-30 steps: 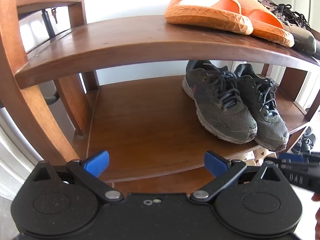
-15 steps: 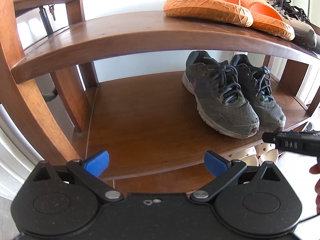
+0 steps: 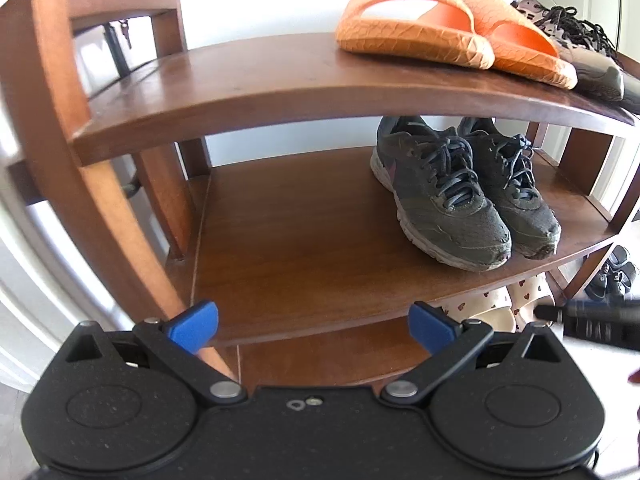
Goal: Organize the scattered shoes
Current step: 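Turn both tools away from the rack toward the pink slippers on the floor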
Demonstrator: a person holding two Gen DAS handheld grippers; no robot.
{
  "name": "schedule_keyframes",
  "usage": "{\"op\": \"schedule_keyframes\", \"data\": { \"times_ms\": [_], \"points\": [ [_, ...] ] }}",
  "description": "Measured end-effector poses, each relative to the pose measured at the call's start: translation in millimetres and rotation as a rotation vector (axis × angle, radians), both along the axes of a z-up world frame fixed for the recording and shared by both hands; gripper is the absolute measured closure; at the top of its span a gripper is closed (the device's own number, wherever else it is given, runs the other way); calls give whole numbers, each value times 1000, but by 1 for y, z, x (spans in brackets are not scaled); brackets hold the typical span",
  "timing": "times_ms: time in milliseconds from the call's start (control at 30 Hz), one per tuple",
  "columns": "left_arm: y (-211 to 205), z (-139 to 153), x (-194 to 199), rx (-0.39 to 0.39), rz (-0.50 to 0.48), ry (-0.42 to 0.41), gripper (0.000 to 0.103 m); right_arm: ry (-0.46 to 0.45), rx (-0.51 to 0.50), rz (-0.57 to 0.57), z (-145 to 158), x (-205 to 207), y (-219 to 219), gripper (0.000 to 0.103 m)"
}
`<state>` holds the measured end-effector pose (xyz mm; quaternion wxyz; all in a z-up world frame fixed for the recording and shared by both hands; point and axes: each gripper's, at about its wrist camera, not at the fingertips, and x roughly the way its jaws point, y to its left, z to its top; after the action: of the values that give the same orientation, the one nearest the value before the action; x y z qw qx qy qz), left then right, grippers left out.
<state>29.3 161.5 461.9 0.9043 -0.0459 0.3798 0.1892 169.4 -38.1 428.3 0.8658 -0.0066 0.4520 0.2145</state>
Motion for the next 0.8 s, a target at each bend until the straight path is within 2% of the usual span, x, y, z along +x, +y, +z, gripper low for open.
{"op": "schedule_keyframes", "data": {
  "times_ms": [133,300,400,533,667,800],
  "points": [
    [1,11,-32,14,46,9,1,91,-2,51,-7,-38,4,52],
    [13,20,-91,30,153,44,1,196,-13,219,-16,-92,33,46],
    [23,22,-125,42,220,75,1,279,-10,341,-26,-129,60,46],
    [51,23,-188,66,342,155,1,377,19,453,-40,-168,94,46],
    [75,26,-239,82,436,193,1,485,65,533,-55,-203,133,46],
    [103,26,-293,88,519,205,1,588,92,562,-74,-243,180,46]
  ]
}}
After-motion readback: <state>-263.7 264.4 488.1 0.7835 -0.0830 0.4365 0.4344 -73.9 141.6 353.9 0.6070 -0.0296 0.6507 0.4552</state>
